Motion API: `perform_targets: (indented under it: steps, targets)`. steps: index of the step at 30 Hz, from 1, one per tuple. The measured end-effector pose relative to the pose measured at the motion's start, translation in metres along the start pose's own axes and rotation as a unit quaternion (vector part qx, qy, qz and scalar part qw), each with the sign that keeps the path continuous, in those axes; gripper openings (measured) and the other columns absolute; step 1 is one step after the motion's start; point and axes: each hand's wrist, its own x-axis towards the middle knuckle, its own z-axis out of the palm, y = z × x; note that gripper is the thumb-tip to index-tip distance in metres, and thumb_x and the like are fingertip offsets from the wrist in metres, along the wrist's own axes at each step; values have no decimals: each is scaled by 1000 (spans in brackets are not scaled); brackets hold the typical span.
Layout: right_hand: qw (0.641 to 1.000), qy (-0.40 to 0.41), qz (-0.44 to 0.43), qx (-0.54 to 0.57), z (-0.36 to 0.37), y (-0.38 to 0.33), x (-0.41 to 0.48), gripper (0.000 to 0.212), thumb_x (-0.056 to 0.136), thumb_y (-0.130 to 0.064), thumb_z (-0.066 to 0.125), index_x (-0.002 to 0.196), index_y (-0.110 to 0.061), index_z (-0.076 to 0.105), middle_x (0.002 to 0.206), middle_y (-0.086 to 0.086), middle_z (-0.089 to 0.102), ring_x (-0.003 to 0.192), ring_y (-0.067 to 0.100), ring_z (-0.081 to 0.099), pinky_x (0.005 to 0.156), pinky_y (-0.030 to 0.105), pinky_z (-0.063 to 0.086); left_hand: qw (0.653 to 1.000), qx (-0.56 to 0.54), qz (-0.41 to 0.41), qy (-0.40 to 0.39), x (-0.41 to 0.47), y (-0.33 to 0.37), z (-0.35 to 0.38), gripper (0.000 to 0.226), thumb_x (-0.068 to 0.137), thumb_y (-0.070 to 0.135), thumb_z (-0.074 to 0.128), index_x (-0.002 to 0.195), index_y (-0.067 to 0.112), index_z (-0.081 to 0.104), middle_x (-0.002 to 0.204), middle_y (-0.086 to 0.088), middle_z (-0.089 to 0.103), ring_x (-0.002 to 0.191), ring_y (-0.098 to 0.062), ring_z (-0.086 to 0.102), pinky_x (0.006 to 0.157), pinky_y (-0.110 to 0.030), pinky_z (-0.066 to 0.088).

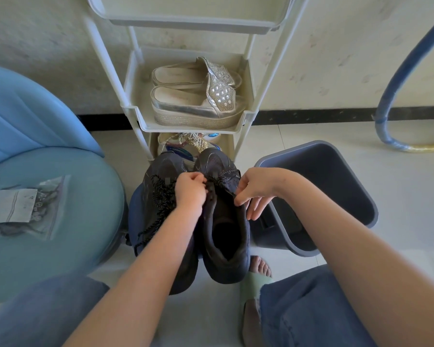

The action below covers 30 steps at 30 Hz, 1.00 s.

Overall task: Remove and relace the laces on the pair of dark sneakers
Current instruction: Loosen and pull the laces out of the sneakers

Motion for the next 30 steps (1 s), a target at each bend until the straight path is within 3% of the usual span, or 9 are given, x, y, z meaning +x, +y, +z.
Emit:
perform_targets:
  steps: [2,4,8,13,16,18,22,25,30]
  targets:
    - [1000,6,2,-14,0,0,1,27,86,-1,62,110,12,58,67,11,71,71,30,72,69,35,61,998,-11,-29,-54,3,8,-3,22,99,7,43,111,1,60,75,-2,54,62,-10,48,66,-22,48]
    - [1000,1,4,-19,0,-2,1,28,86,-1,62,111,11,56,67,11,72,66,27,72,68,33,61,972,182,67,-135,1,15,-8,24,99,16,45,116,5,59,80,-1,56,71,-14,52,77,-32,47]
    - [1000,-10,7,-17,0,-4,-1,11,86,-3,63,93,5,59,68,12,72,68,26,72,69,31,61,919,317,174,-160,-3,16,-14,17,88,32,64,85,16,67,82,2,62,81,-16,57,74,-27,41]
    - [999,-1,10,-38,4,-6,2,31,86,-1,60,113,11,52,71,18,71,73,31,72,72,34,60,988,62,-27,-135,3,7,-6,24,97,31,51,89,13,65,78,1,57,73,-11,51,75,-26,40]
    - [999,-9,16,-38,5,-5,2,27,86,-4,60,108,11,55,75,17,73,75,28,73,74,32,60,948,-201,-238,-64,10,13,-6,36,102,33,39,74,15,52,67,3,44,57,-8,38,56,-19,30]
    - [999,-8,16,-35,5,-4,1,26,86,-5,61,107,11,55,77,18,73,72,26,73,72,29,59,924,-300,-228,-68,7,16,-10,36,102,30,38,69,19,47,66,5,47,60,-8,43,55,-20,27]
    - [999,-16,13,-37,6,-4,0,32,86,-2,60,115,11,52,70,16,72,66,25,72,68,28,59,989,44,-7,-141,-10,23,-13,40,89,47,54,65,15,51,59,4,55,65,-12,50,68,-30,35]
    - [999,-21,15,-28,6,-4,0,32,86,-1,60,114,11,54,73,18,72,65,24,72,65,27,59,924,322,146,-143,-7,20,-13,36,81,47,68,70,13,60,67,0,60,67,-16,56,70,-32,45]
    - [999,-22,15,-25,5,-5,1,30,87,-3,60,113,10,56,72,17,72,66,24,72,64,26,59,908,333,219,-132,-7,14,-14,25,89,36,62,81,15,73,80,-3,69,81,-20,63,76,-35,48]
